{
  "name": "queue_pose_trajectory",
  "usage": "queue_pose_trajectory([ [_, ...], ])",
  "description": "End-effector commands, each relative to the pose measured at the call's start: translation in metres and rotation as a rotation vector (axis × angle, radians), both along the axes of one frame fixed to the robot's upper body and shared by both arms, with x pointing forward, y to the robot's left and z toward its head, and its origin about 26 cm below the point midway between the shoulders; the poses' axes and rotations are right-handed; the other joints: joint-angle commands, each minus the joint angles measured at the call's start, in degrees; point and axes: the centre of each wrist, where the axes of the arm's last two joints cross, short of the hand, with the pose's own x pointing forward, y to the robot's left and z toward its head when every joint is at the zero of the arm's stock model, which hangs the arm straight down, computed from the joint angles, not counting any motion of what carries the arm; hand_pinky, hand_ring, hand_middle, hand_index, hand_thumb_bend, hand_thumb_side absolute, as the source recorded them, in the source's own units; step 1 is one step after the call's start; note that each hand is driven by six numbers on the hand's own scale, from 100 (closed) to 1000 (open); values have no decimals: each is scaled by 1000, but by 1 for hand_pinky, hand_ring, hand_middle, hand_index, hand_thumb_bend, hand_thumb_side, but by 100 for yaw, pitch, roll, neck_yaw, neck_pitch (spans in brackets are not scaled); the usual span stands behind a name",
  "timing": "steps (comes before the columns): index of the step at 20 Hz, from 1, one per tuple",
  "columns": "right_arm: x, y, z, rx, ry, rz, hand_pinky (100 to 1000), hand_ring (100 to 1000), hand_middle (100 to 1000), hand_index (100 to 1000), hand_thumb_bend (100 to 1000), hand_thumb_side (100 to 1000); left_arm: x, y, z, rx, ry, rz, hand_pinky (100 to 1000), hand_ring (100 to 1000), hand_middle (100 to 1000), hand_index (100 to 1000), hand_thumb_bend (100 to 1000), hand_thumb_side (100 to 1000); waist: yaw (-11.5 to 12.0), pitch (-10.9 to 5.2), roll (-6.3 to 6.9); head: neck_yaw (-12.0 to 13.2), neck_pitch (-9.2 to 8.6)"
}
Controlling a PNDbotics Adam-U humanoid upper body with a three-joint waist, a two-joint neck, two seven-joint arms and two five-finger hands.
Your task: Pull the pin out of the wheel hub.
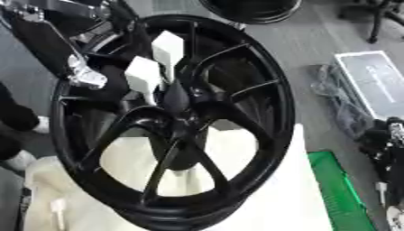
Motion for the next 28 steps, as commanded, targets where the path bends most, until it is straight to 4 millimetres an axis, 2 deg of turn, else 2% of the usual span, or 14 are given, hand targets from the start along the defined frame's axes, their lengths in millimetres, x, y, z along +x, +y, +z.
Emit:
queue_pose_trajectory([
  [1,0,-2,3,-5,-7,-2,653,781,613,758,100,827,-1,5,8,49,-19,-11,756,758,774,880,325,717,-14,-56,2,-13,-23],
  [6,1,-2,2,-1,-6,-1,653,780,609,757,100,829,0,4,9,44,-22,0,753,755,770,867,324,689,-21,-39,1,9,-23],
  [17,3,0,2,4,-5,1,655,780,608,757,100,833,8,0,3,66,-29,22,751,752,765,848,340,696,-49,-1,1,46,-37],
  [28,6,1,1,7,-4,7,656,781,608,757,100,841,11,-2,5,53,-32,40,752,755,769,882,333,674,-84,49,31,48,-74],
])
